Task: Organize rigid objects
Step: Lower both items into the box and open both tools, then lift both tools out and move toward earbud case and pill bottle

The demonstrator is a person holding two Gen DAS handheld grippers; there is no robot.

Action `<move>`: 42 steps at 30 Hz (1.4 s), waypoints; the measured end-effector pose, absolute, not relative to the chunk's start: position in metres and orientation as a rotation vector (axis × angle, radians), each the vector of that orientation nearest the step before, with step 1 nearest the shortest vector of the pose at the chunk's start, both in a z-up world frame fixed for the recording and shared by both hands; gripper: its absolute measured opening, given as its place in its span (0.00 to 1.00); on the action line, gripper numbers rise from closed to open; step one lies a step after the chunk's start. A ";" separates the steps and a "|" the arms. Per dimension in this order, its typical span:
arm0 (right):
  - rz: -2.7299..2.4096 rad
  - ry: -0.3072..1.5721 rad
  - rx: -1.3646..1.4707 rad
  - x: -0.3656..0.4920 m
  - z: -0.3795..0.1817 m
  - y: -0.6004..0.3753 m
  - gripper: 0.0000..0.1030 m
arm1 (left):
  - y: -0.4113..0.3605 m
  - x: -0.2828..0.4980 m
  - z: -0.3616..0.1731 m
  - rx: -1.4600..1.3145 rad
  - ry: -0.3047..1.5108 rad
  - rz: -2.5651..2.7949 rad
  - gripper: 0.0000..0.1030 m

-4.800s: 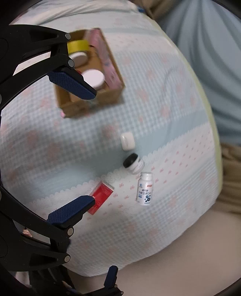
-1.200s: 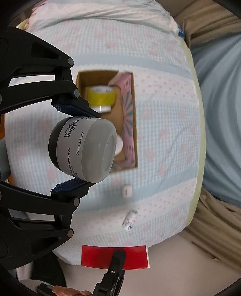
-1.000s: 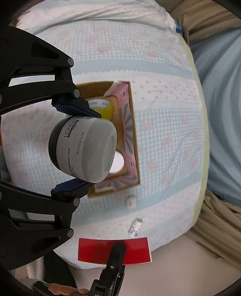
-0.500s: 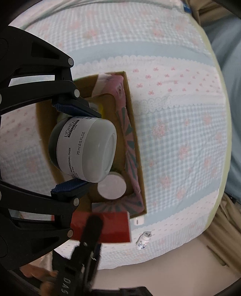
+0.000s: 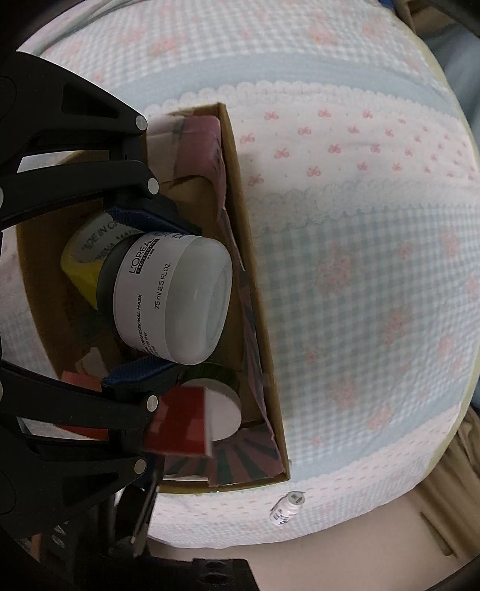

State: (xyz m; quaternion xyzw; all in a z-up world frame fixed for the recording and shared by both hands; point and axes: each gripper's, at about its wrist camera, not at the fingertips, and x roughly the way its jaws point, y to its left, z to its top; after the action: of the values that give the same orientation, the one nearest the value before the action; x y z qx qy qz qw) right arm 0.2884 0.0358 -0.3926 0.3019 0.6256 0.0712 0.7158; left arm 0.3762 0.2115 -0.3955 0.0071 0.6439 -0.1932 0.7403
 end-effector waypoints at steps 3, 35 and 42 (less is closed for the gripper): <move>0.146 1.407 0.645 0.288 -0.398 0.038 0.46 | 0.209 0.379 -0.396 0.045 1.416 -0.417 0.58; 0.174 1.193 0.410 0.201 -0.271 0.032 0.94 | 0.245 0.269 -0.263 0.021 1.223 -0.339 1.00; 0.136 1.172 0.392 0.162 -0.242 0.004 0.94 | 0.214 0.227 -0.230 0.013 1.166 -0.348 1.00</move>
State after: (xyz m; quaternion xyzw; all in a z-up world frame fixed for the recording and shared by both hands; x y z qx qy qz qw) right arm 0.1622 0.0042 -0.2425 0.1836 0.5492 0.0636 0.8128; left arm 0.2267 0.2142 -0.2300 0.0063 0.5478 -0.1634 0.8205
